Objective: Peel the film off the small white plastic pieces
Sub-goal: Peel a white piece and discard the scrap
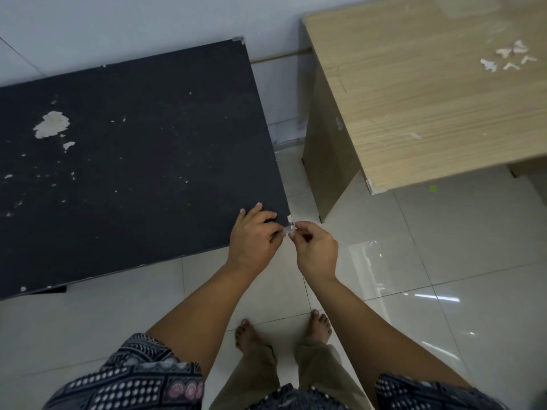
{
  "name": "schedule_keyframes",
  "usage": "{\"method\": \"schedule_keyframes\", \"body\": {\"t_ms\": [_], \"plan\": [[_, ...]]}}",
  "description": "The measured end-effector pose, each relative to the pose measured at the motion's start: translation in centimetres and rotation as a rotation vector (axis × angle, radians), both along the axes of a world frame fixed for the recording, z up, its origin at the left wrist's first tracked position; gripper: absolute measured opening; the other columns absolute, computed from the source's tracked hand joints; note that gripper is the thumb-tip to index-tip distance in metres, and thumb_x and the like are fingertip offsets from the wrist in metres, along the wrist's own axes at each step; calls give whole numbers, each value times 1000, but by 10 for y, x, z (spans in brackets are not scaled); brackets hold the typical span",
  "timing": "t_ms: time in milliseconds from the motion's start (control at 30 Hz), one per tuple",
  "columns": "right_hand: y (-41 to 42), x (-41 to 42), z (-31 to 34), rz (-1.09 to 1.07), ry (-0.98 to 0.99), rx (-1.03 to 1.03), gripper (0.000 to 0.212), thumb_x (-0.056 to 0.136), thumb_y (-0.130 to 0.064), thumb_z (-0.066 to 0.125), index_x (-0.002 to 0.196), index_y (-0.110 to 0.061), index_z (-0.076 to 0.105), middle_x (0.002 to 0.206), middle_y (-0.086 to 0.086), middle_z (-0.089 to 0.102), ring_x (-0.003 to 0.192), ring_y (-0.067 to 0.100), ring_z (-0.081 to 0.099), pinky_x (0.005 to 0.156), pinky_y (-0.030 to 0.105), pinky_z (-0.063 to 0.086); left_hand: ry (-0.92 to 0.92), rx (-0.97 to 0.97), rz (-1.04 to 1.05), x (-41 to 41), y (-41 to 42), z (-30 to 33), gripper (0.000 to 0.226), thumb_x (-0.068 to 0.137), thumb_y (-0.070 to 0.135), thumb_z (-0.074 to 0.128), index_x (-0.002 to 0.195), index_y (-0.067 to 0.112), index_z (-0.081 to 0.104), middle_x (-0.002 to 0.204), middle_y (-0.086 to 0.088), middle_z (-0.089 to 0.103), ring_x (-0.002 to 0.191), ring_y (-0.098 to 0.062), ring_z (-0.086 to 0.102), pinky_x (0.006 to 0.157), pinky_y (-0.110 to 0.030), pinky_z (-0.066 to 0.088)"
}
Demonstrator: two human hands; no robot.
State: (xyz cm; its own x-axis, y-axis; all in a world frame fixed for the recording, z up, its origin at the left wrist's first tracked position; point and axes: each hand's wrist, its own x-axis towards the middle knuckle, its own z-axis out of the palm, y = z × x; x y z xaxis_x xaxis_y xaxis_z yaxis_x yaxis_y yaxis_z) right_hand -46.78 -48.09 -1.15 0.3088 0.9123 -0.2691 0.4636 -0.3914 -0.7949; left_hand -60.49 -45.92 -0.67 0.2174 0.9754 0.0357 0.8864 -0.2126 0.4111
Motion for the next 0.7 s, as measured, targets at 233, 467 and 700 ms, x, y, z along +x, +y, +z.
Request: {"method": "schedule_keyframes", "body": {"t_ms": [233, 467, 700], "plan": [[0, -3, -5, 126, -254, 137, 17, 92, -17, 68, 107, -14, 75, 98, 0, 75, 81, 15, 69, 76, 24, 56, -48, 21, 15, 1, -3, -6, 13, 81, 22, 77, 91, 15, 77, 111, -4, 70, 127, -34, 53, 110, -57, 28], [9, 9, -11, 155, -153, 121, 18, 88, -13, 72, 105, -18, 75, 97, -4, 75, 81, 11, 68, 80, 26, 58, -43, -24, 10, 0, 1, -3, 16, 81, 21, 76, 95, 14, 76, 112, -4, 69, 128, -33, 52, 110, -58, 27], [10, 7, -8, 275, -271, 127, 31, 91, -14, 69, 122, -14, 69, 108, 5, 73, 87, 20, 70, 81, 24, 53, -33, -57, 47, 1, 2, 3, 21, 83, 25, 75, 99, 11, 72, 115, -4, 68, 125, -27, 55, 115, -51, 22]]}}
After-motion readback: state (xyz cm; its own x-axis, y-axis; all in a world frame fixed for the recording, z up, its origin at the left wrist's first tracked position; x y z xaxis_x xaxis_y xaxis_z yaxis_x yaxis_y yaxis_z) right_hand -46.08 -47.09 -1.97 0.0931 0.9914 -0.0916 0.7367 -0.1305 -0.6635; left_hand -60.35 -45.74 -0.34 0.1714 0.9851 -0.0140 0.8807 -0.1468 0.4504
